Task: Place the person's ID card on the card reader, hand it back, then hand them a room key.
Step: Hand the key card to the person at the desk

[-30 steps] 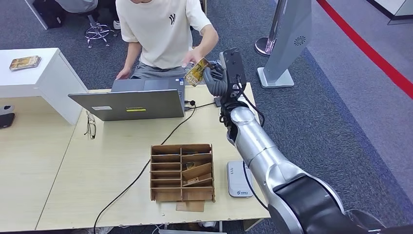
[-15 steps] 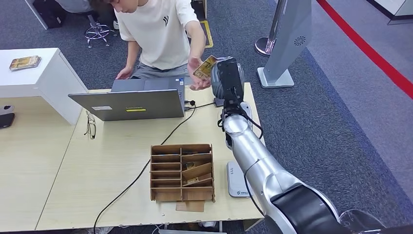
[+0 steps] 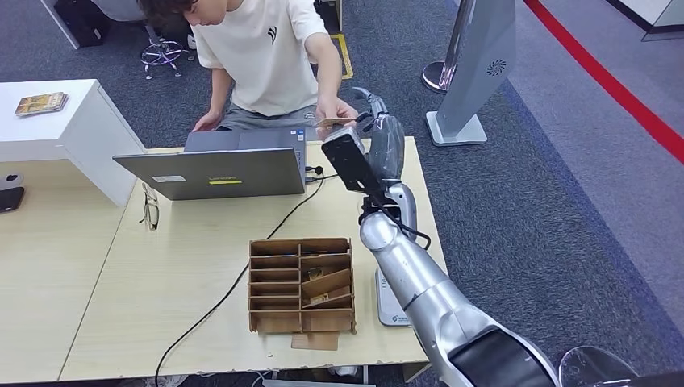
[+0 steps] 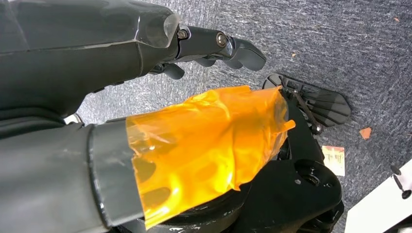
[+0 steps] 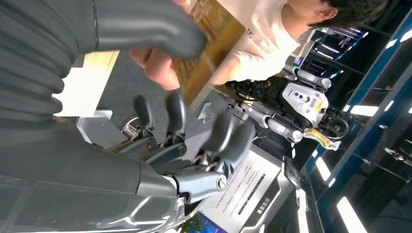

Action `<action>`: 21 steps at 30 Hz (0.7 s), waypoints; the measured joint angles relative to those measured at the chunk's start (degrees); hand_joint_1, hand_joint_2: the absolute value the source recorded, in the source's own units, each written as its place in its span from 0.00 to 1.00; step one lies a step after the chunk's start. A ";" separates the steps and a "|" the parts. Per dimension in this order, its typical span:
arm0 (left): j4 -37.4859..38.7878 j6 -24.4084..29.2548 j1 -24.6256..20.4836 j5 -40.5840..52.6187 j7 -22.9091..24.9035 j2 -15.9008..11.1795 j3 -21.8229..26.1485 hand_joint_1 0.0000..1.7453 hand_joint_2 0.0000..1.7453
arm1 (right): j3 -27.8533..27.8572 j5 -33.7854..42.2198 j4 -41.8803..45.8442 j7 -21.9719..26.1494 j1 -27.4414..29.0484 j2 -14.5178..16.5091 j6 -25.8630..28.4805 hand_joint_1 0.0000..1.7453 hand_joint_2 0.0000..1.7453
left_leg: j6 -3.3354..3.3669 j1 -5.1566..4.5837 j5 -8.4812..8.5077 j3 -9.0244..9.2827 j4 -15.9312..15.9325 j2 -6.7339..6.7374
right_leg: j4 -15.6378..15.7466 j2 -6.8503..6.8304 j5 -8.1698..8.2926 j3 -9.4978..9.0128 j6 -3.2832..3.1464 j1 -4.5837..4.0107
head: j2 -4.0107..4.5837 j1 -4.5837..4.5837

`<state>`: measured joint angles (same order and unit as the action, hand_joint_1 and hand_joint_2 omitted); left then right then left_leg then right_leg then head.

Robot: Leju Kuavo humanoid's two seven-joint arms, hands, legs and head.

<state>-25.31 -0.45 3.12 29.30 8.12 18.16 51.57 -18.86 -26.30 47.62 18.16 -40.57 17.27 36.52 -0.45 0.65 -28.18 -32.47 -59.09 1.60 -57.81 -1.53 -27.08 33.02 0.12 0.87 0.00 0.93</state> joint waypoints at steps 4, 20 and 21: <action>0.00 -0.02 -0.01 -0.51 0.00 0.00 -0.16 0.00 0.00 | 0.00 -1.50 1.03 0.01 1.40 0.00 0.03 0.00 1.00 | 0.00 0.00 0.00 0.00 0.00 0.00 | 0.00 0.00 0.00 0.00 0.00 0.00 | 0.00 0.00; -0.02 0.81 -0.16 -8.20 0.02 -0.02 -1.64 0.00 0.00 | 0.02 20.52 11.75 1.94 11.12 0.13 -18.62 0.00 1.00 | 0.00 0.00 0.00 -0.03 0.01 -0.03 | 0.00 -0.03 -0.01 0.00 0.00 0.00 | 0.00 0.00; -0.02 0.93 -0.17 -8.76 0.04 -0.02 -1.75 0.00 0.00 | 0.02 22.70 12.57 1.98 11.92 0.15 -20.24 0.00 1.00 | 0.00 0.00 0.00 -0.04 0.01 -0.04 | 0.00 -0.04 -0.01 0.00 0.00 0.00 | 0.00 0.00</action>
<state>-25.33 0.48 2.95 20.54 8.16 18.14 49.82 -18.84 -3.61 60.19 20.15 -28.64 17.41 16.28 -0.45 0.65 -28.19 -32.50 -59.08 1.56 -57.81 -1.58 -27.09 33.02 0.12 0.86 0.00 0.93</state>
